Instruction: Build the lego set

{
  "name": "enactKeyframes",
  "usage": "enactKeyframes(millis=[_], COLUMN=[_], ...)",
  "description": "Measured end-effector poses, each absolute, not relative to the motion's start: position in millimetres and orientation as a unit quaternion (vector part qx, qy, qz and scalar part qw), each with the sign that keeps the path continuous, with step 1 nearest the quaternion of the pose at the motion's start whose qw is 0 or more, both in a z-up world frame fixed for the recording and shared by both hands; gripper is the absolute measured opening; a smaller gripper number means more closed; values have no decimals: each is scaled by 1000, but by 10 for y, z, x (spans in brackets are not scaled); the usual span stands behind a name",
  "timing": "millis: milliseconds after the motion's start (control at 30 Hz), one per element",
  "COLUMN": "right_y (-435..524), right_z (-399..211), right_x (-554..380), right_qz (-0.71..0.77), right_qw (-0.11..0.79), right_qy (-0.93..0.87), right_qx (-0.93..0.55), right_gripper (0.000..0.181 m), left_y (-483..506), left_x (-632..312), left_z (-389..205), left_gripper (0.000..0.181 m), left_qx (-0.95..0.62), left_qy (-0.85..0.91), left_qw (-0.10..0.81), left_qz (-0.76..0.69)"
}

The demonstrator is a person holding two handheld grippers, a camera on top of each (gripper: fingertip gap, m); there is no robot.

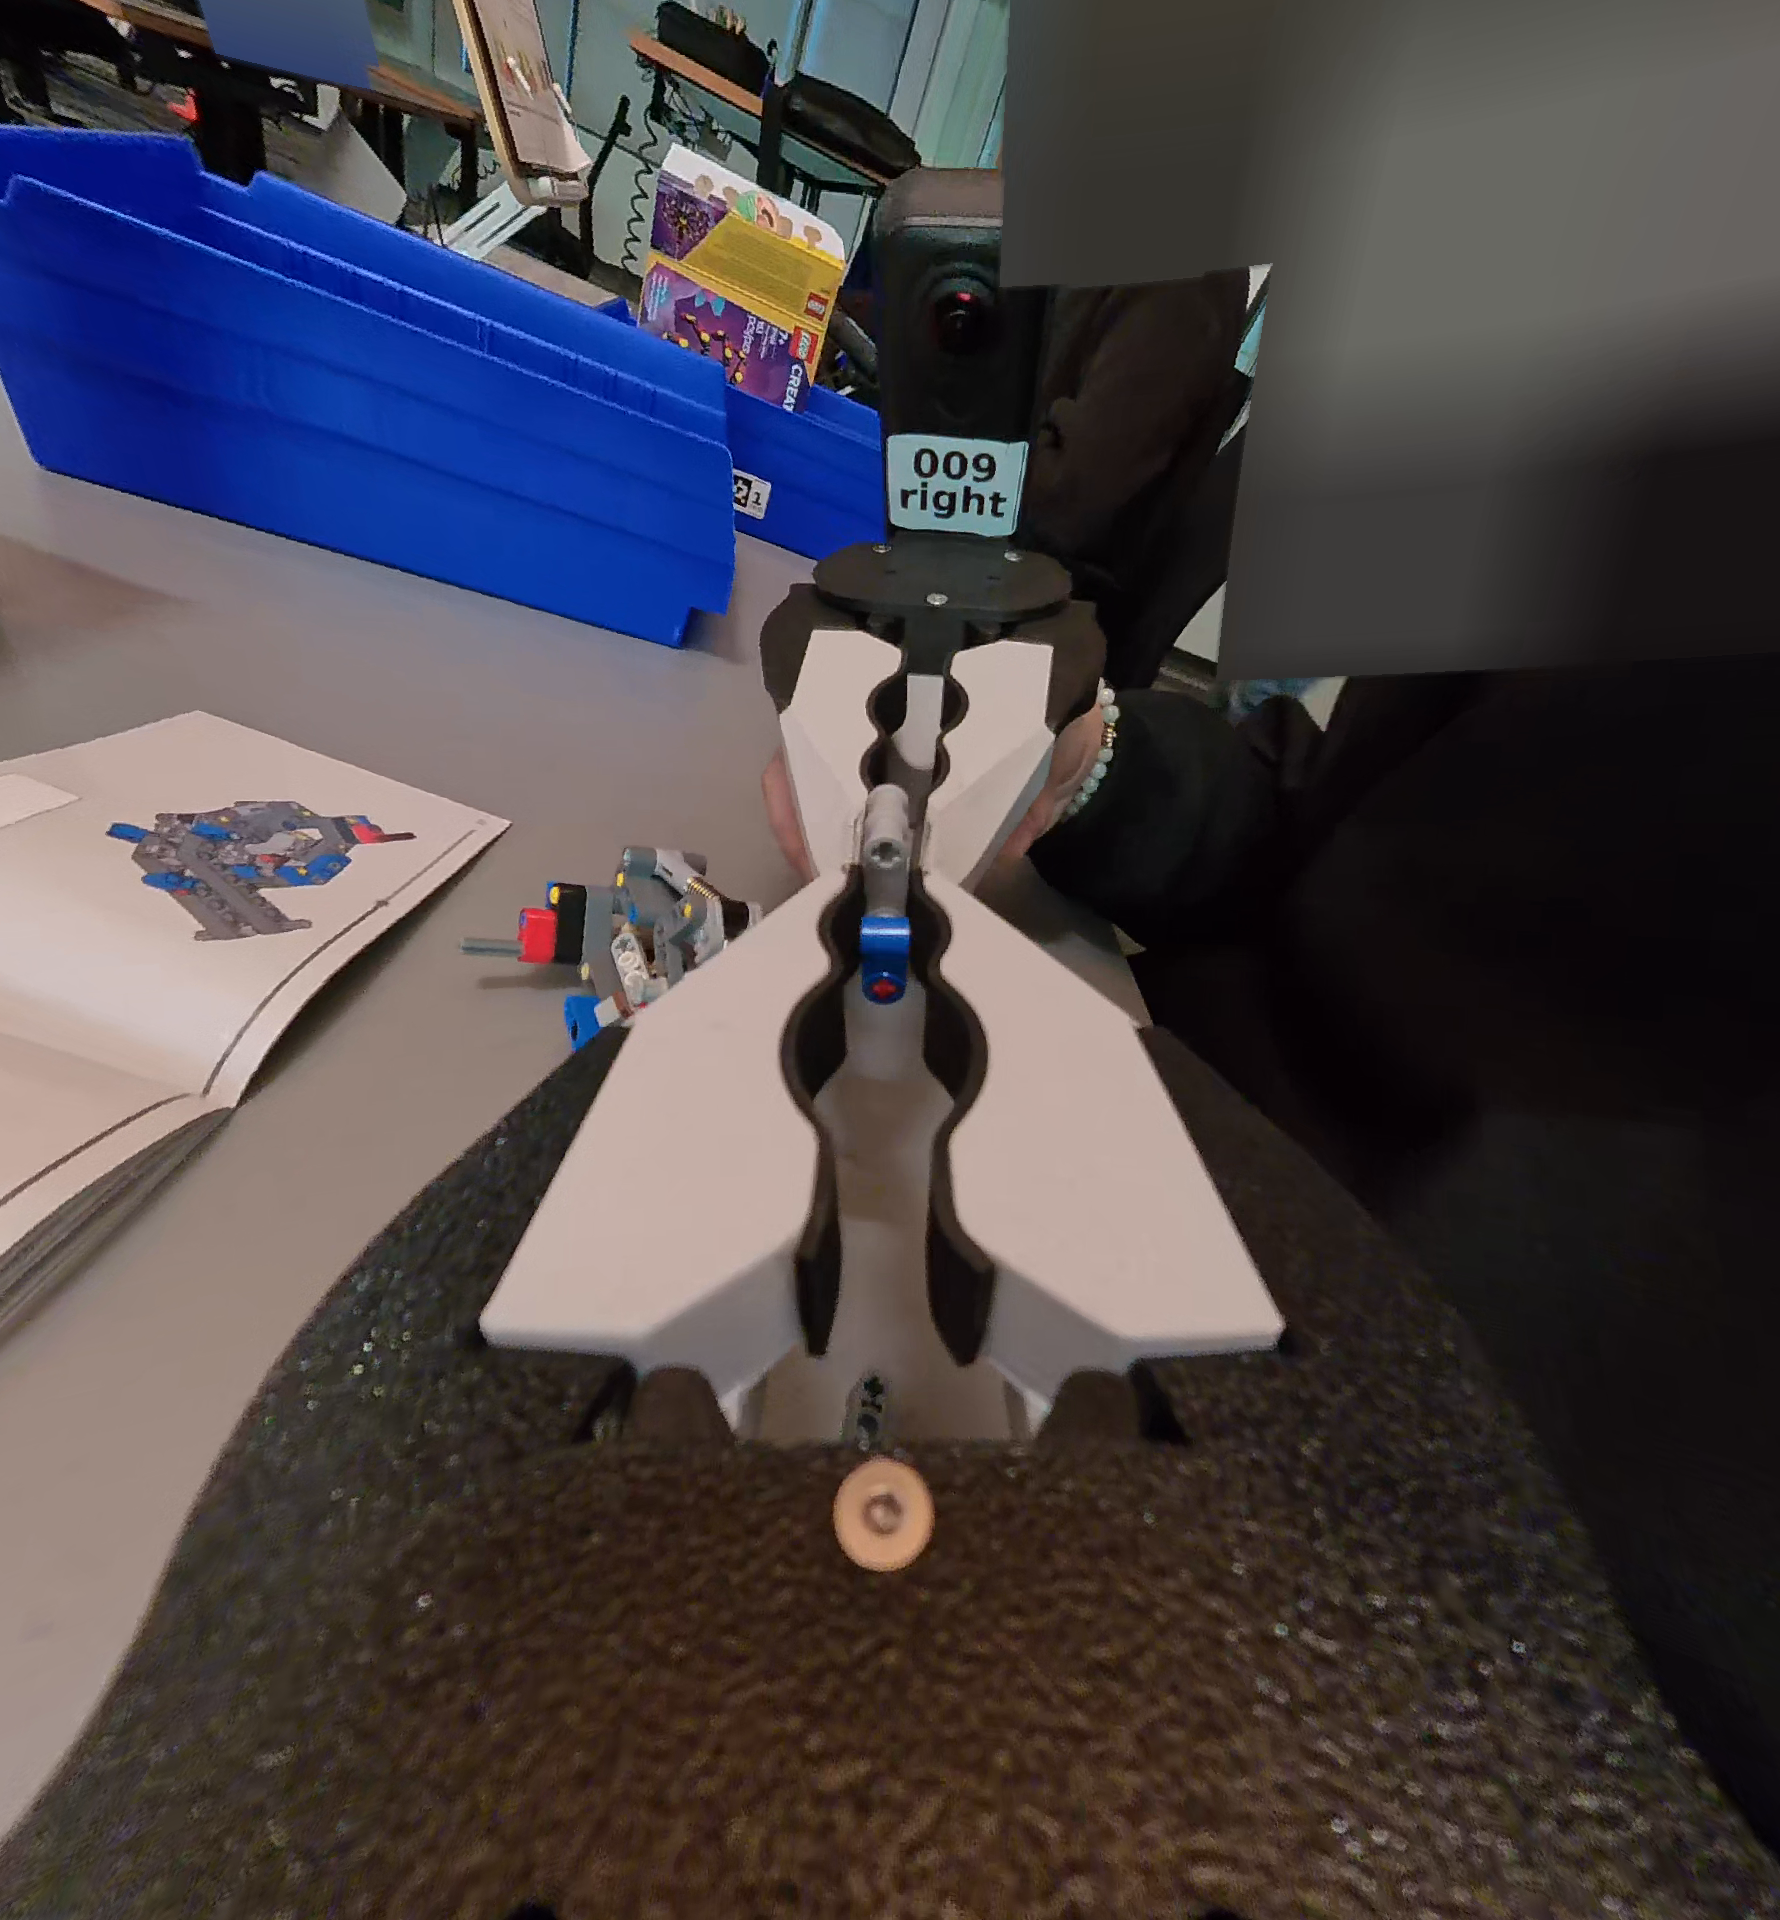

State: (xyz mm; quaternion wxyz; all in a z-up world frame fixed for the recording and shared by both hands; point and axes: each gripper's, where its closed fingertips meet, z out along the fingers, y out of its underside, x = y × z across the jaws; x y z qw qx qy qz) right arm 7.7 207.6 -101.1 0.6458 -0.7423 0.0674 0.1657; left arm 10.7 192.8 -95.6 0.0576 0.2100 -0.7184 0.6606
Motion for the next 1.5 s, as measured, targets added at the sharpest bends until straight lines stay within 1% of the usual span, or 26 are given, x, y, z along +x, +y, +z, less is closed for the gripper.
enactKeyframes(millis=[300,433,600,733,1000,1100,1167,1300,1500], right_y=[2052,2049,2047,2056,2049,2047,2045,2033,1976], right_z=[-989,-959,-958,-938,-908,-916,-913,-972,-940], right_x=[60,89,86,76,47,29,48,55,41], right_qz=[148,157,176,176,171,156,138,123,126], right_qw=[647,656,659,662,671,667,668,645,632], right_qy=[43,58,68,67,51,36,31,20,10], right_qx=[-747,-736,-728,-726,-719,-727,-731,-754,-765], right_gripper=[5,5,5,5,5,5,5,5,5], left_y=[1937,1984,1977,1964,1960,1956,1955,1944,1899], left_x=[72,59,72,72,52,48,53,70,57], left_z=[-949,-928,-959,-942,-934,-942,-945,-983,-946], left_gripper=[5,15,12,5,5,5,5,5,5], left_qx=[202,194,199,197,186,188,184,177,170], left_qy=[-719,-721,-726,-720,-723,-721,-723,-742,-744], left_qw=[73,60,53,56,50,57,45,15,9], left_qz=[661,663,656,663,664,665,664,647,646])
